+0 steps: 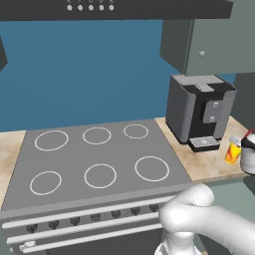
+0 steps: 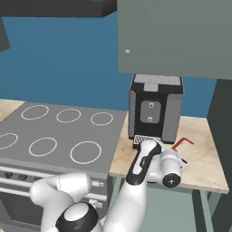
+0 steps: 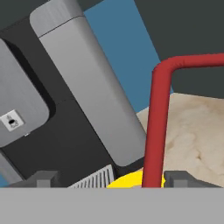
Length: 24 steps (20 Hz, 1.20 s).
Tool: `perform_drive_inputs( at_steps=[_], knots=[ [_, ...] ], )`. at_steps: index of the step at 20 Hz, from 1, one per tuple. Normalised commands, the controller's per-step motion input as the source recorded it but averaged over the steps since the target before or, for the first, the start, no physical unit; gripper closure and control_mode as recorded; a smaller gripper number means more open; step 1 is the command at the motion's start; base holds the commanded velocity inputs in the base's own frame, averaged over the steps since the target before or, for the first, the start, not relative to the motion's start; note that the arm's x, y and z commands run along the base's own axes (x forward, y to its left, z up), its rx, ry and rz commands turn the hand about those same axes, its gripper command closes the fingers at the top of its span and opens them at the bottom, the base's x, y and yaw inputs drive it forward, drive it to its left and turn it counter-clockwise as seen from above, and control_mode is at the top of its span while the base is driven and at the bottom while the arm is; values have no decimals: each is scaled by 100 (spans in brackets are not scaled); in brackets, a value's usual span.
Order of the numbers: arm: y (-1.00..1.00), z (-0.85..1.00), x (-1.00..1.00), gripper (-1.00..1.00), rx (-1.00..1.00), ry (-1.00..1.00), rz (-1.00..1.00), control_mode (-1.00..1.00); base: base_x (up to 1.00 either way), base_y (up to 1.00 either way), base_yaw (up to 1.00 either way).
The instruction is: Pick up the straw from the right drawer and put it inside the smoothie cup.
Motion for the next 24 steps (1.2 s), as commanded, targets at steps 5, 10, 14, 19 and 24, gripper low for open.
perform_drive_inputs(
  at_steps=[5,10,14,19,24],
  knots=[
    [4,2,-8,-100,-1,0,-4,-100,0,0,0],
    [19,0,-28,-100,-5,0,-2,-100,0,0,0],
    [37,0,-25,-100,-7,0,0,-100,0,0,0],
    [33,3,0,-100,-6,0,0,-100,0,0,0],
    [2,25,10,-100,-1,0,0,-100,0,0,0]
  ],
)
